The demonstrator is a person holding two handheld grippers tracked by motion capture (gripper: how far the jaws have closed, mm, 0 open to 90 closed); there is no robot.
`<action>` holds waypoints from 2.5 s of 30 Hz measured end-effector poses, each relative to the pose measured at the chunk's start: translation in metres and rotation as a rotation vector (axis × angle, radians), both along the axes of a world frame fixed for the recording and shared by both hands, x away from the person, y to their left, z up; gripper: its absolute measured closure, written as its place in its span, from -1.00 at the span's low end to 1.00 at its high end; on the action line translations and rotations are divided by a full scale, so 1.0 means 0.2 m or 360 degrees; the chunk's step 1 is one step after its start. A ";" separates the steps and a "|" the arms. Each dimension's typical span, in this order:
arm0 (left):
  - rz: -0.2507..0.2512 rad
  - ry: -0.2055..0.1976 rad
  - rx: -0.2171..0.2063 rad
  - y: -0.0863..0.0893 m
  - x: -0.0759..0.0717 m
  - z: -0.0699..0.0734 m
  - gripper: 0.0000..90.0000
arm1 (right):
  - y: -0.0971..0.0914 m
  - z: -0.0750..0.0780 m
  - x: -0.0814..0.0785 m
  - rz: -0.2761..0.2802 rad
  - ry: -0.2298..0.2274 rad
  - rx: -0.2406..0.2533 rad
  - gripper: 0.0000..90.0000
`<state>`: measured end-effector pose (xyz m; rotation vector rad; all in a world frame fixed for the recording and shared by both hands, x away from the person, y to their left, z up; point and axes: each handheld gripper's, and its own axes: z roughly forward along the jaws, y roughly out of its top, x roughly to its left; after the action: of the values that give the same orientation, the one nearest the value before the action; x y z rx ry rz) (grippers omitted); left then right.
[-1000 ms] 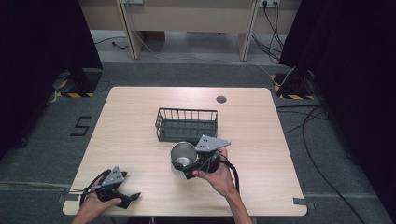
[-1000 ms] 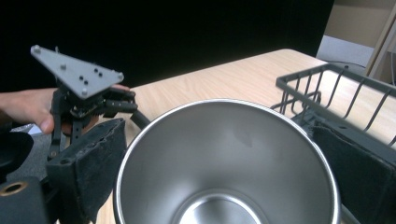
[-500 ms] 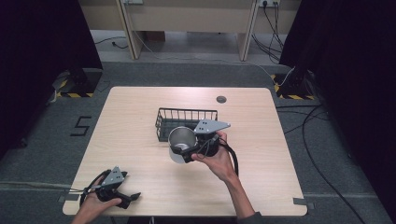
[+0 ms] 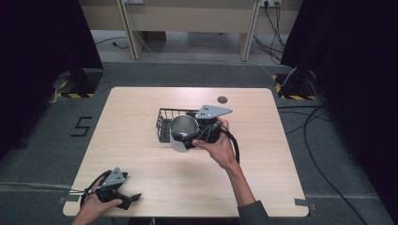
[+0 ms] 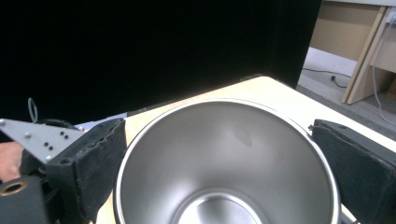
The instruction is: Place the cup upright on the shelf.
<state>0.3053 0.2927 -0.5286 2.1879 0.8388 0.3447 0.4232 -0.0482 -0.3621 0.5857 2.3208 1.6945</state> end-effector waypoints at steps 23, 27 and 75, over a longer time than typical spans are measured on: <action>-0.0004 0.0002 0.0004 0.00 0.00 0.00 -1.00 | 0.04 0.12 0.28 -0.0060 0.0018 -0.0084 -0.86; -0.0005 0.0002 0.0004 0.00 0.00 0.00 -1.00 | 0.07 0.11 0.35 -0.0067 0.0022 -0.0101 -0.86; -0.0009 0.0001 0.0003 0.00 0.00 0.00 -1.00 | 0.16 -0.14 0.59 -0.0010 0.0143 -0.0205 -0.87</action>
<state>0.3053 0.2929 -0.5284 2.1922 0.8330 0.3421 0.5412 -0.0164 -0.3897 0.6560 2.4647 1.5318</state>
